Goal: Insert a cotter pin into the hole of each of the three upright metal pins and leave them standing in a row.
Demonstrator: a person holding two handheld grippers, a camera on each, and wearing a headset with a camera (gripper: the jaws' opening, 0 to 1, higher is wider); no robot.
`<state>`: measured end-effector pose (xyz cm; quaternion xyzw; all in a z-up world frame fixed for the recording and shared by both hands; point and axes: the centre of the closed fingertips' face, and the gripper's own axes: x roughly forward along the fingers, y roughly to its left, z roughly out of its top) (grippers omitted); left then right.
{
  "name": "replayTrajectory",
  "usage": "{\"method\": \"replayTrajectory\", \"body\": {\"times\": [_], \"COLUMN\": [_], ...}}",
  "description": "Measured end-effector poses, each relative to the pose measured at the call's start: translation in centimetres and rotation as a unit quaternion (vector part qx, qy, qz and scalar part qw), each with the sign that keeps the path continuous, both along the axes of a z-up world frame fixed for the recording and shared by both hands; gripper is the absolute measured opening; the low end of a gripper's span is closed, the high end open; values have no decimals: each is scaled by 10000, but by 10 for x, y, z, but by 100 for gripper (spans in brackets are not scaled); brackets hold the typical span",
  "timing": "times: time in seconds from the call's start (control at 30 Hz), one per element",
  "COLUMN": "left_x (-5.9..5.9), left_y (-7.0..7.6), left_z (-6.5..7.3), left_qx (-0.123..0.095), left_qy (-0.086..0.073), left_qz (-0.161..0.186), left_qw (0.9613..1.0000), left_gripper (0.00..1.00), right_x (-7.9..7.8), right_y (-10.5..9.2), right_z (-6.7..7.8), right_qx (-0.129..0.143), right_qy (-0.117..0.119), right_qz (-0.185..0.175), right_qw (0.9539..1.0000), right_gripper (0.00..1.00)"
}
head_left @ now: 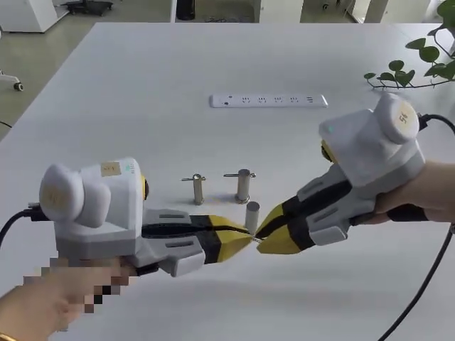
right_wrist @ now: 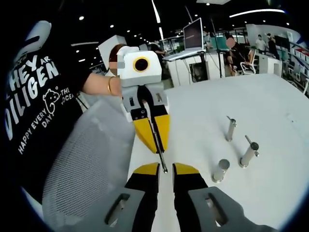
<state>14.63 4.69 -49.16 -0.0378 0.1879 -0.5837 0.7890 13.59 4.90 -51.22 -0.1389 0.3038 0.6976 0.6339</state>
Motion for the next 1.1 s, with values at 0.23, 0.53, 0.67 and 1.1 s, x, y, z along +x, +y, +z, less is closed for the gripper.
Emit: {"method": "replayTrajectory", "body": {"times": [0.23,0.53,0.67,1.1], "left_x": [-1,-4,-5,3], "left_y": [0,-1,-1,4], "left_z": [0,-1,-1,-9], "left_qx": [-47,-113,-99,208], "left_qy": [22,127,94,-163], "left_qz": [-3,-21,-33,228], "left_qw": [10000,9999,9999,9994], "left_gripper": [0,0,0,6], "right_x": [-4,-6,-5,6], "right_y": [2,-2,-3,-12], "right_z": [-3,-3,-5,-16], "right_qx": [-34,-217,-352,-1091], "right_qy": [0,-222,-419,-1024], "right_qz": [118,326,439,540], "right_qw": [9999,9990,9975,9873], "right_gripper": [0,0,0,0]}}
